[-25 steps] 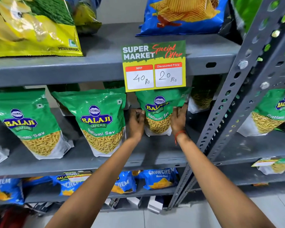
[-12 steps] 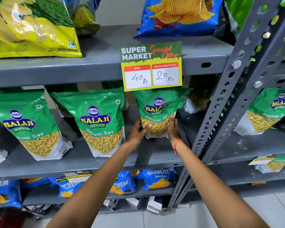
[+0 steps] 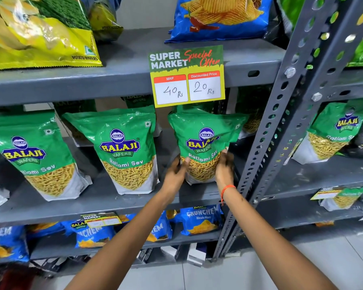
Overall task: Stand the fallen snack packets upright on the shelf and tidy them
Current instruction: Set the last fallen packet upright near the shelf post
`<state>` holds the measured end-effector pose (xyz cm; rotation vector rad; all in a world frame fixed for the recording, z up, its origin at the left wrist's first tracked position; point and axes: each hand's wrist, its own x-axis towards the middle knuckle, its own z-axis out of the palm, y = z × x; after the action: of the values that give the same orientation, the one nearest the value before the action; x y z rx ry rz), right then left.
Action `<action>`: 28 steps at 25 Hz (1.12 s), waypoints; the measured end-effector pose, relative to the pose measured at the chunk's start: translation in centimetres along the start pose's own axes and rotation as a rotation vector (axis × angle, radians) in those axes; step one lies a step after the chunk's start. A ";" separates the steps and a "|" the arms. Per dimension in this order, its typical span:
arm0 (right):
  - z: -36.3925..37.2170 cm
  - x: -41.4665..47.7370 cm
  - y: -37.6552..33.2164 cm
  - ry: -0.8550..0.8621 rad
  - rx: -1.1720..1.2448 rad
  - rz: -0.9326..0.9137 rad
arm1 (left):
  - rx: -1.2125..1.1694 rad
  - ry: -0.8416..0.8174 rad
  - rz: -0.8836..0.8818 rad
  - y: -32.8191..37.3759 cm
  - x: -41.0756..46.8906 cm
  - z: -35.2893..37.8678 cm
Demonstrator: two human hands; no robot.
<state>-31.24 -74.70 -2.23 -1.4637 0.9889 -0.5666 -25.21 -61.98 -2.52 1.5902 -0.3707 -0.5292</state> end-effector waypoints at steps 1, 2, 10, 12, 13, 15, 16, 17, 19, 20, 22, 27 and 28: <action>0.0 -0.3 -0.5 0.046 0.062 -0.057 | -0.045 0.042 -0.030 0.4 -0.1 0.0; 0.1 -0.6 -1.0 0.099 0.132 -0.127 | -0.079 0.082 -0.036 1.1 -0.1 0.0; 0.8 0.8 -2.7 0.230 0.237 -0.304 | -0.184 0.159 0.188 3.7 1.6 -0.5; 0.7 0.9 -2.8 0.251 0.235 -0.328 | -0.186 0.203 0.196 3.9 1.5 -0.4; 0.6 0.8 -3.0 0.270 0.233 -0.343 | -0.183 0.215 0.196 4.1 1.4 -0.3; 0.4 0.1 -3.6 0.341 0.209 -0.331 | -0.192 0.235 0.205 3.6 1.5 -0.1; 0.3 -0.3 -3.9 0.375 0.215 -0.319 | -0.188 0.253 0.208 3.3 1.5 0.0; 0.3 -0.6 -4.1 0.397 0.236 -0.311 | -0.172 0.273 0.206 3.2 1.4 0.2; 0.4 -0.8 -4.2 0.399 0.271 -0.291 | -0.175 0.281 0.219 3.0 1.2 0.3; 0.4 -0.5 -4.0 0.377 0.281 -0.274 | -0.166 0.252 0.222 3.0 1.1 0.2; 0.5 0.3 -3.3 0.284 0.288 -0.213 | -0.075 0.124 0.190 2.2 1.1 0.0; 0.5 0.4 -1.5 0.159 0.166 -0.069 | 0.072 -0.044 0.136 0.0 0.4 0.1; 0.5 0.3 -1.6 0.159 0.158 -0.068 | 0.074 -0.037 0.144 -0.1 0.3 0.1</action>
<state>-30.32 -74.80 -0.78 -1.3310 0.9967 -0.8025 -24.99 -62.22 -2.64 1.6126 -0.5343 -0.4389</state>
